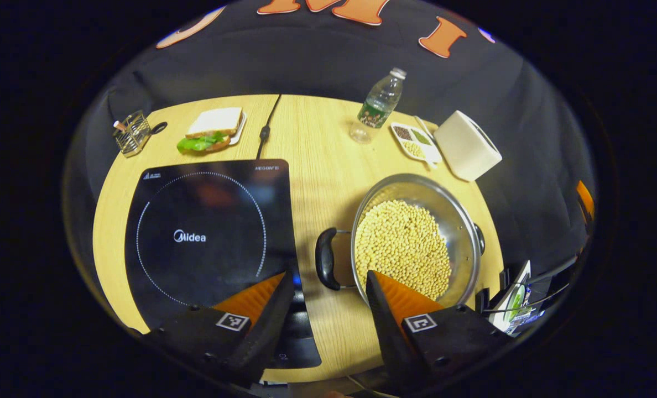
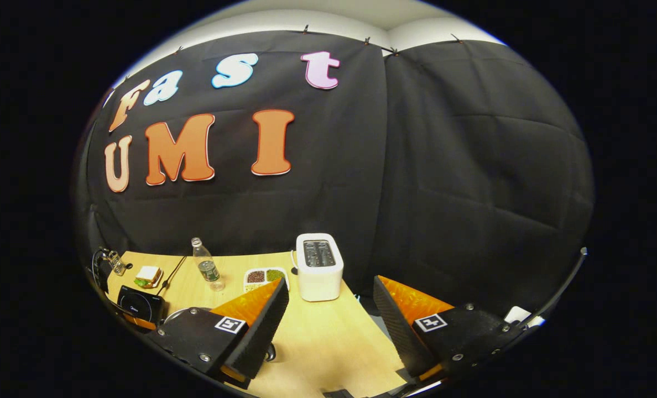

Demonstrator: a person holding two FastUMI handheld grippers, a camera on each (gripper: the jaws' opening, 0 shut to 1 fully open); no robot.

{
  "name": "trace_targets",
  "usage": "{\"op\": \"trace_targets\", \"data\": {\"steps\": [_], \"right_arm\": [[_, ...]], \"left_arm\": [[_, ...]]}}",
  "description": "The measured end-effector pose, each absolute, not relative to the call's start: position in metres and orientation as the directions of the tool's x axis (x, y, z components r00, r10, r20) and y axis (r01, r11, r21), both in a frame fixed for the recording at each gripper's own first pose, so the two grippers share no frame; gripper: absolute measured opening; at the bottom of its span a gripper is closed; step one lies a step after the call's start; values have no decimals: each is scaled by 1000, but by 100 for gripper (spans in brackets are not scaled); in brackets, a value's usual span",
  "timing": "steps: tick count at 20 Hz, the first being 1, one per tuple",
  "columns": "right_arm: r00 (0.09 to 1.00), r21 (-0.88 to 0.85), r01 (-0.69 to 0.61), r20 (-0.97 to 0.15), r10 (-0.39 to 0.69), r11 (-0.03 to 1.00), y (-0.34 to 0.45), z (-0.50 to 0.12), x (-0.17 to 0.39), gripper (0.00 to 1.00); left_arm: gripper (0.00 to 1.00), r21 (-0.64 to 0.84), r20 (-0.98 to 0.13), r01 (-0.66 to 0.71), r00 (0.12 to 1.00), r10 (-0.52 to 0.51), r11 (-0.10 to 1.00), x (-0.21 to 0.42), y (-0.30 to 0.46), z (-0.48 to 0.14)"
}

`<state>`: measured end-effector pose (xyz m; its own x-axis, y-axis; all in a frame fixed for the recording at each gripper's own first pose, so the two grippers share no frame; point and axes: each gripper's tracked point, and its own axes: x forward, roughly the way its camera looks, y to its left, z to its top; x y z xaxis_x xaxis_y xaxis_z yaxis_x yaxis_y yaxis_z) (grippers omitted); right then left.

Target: First push the handle of the pot to place it horizontally, then grasp the pot with both hands and set it on the induction cooktop.

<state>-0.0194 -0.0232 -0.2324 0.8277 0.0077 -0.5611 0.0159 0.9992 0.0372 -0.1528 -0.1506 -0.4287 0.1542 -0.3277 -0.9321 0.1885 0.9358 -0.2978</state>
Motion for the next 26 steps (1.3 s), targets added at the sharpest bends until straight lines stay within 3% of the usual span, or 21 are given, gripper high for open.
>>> {"op": "trace_targets", "data": {"steps": [1,5,10,19,26], "right_arm": [[822,47,0,-569,27,999,-15,-236,-19,96],[795,76,-44,-602,81,996,9,-253,-18,96],[744,120,-71,-654,133,990,35,-283,-25,96],[611,163,-148,-760,220,975,83,-345,-55,96],[484,207,-147,-838,253,967,113,-406,-83,96]], "left_arm": [[94,-307,-926,199,164,-340,931,-150,-153,-426],[99,-343,-904,228,185,-386,911,-145,-172,-427],[99,-300,-915,224,208,-346,927,-128,-173,-451],[99,-319,-923,183,165,-349,930,-134,-181,-486],[94,-306,-926,162,178,-332,938,-141,-191,-500]]}}
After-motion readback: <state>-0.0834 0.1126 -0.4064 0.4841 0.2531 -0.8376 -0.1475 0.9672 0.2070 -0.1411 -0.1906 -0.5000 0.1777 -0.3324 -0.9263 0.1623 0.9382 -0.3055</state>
